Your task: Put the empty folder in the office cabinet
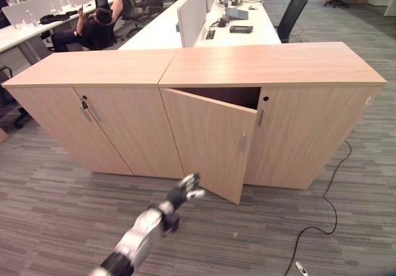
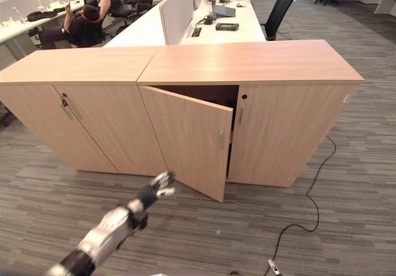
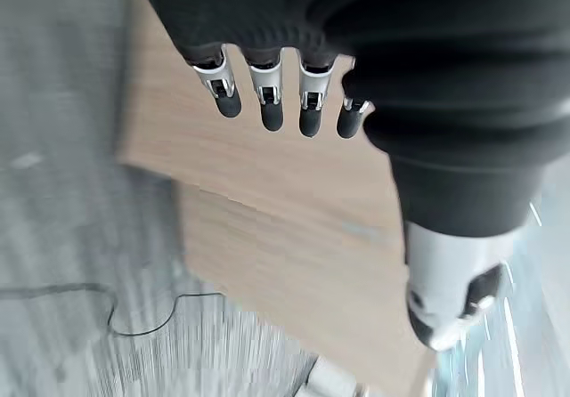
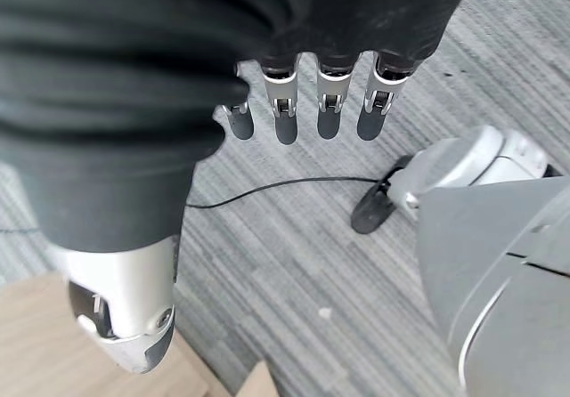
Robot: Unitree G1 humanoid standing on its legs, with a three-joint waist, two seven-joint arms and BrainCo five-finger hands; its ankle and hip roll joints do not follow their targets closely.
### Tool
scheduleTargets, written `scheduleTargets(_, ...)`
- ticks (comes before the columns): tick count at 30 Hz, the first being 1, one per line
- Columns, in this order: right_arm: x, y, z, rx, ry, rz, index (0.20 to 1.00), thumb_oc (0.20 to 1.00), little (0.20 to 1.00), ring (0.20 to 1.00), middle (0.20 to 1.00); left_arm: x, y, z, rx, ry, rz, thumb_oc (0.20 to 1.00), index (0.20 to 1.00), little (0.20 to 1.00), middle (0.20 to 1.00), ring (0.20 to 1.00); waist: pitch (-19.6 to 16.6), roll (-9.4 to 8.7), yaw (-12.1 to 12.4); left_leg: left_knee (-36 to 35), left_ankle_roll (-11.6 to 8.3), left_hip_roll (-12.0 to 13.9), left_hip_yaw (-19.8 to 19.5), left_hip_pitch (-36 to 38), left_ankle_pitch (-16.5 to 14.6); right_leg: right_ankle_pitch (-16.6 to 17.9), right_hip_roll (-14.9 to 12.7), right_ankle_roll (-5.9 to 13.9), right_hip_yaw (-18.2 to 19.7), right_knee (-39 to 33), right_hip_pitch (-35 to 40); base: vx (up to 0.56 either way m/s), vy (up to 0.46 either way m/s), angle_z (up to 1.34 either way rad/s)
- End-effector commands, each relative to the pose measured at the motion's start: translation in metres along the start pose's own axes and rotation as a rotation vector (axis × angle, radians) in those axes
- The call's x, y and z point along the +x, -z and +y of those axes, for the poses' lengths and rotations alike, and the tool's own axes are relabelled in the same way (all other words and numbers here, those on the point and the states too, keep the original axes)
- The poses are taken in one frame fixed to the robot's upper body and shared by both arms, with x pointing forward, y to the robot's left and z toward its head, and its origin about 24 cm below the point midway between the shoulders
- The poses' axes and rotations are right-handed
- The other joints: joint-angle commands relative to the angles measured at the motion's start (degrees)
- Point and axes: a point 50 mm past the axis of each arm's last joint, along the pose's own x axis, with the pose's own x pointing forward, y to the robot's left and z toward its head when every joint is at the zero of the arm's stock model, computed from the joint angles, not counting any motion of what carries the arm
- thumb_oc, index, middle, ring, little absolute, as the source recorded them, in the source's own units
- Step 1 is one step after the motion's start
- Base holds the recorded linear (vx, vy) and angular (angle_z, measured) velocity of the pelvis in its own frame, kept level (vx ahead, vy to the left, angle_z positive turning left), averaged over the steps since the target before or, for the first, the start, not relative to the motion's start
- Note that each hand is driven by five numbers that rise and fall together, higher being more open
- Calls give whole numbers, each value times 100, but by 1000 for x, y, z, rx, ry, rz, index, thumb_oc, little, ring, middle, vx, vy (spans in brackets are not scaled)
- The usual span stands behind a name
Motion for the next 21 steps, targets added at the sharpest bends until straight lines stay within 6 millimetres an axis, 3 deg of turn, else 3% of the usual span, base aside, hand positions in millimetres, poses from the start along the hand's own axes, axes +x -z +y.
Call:
scheduleTargets(1,0,9,7,11,-1,42,1000,1000,1000,1000,1000,19,-28,-3,-125,21,-127,1000,1000,1000,1000,1000,-124,-159,53,77,-89,53,-192,-110,-480,-495,37,161,-175,39,-138,0,0,0)
scheduleTargets(5,0,8,4,14,2,29,1000,1000,1000,1000,1000,5,7,17,-176,-118,-38,1000,1000,1000,1000,1000,-126,-156,125,77,-81,20,-256,-163,-454,-489,20,159,-241,39,-143,-8,13,7)
scheduleTargets(6,0,8,5,18,-1,24,1000,1000,1000,1000,1000,0,18,25,-144,-183,5,1000,1000,1000,1000,1000,-120,-155,162,77,-75,6,-273,-179,-443,-483,7,155,-251,39,-144,-32,49,19)
scheduleTargets(7,0,7,9,21,-9,11,1000,1000,1000,1000,1000,-7,42,38,-90,-327,106,1000,1000,1000,1000,1000,-121,-157,175,81,-61,-20,-293,-202,-429,-470,-19,151,-277,39,-141,-30,46,15)
scheduleTargets(10,0,10,14,-3,-26,2,1000,1000,1000,1000,1000,-11,69,43,72,-411,282,1000,1000,1000,1000,1000,-133,-170,159,79,-41,-70,-311,-237,-424,-444,-49,146,-293,39,-163,-19,30,7)
scheduleTargets(18,0,7,25,-128,-44,-7,1000,1000,1000,1000,1000,-19,87,54,446,-512,520,1000,1000,1000,1000,1000,-100,-180,15,92,32,-207,-250,-343,-429,-316,-108,174,-175,39,-371,-32,46,-1)
scheduleTargets(20,0,6,28,-150,-38,-8,1000,1000,1000,1000,1000,-31,102,54,571,-486,624,1000,1000,1000,1000,1000,-79,-197,-18,99,74,-273,-171,-371,-445,-234,-151,221,-87,39,-455,-30,82,-22)
scheduleTargets(21,0,6,28,-152,-35,-6,1000,1000,1000,1000,1000,-34,104,55,552,-486,629,1000,1000,1000,1000,1000,-49,-198,-31,107,88,-292,-149,-390,-447,-201,-175,236,-50,47,-499,-52,91,-22)
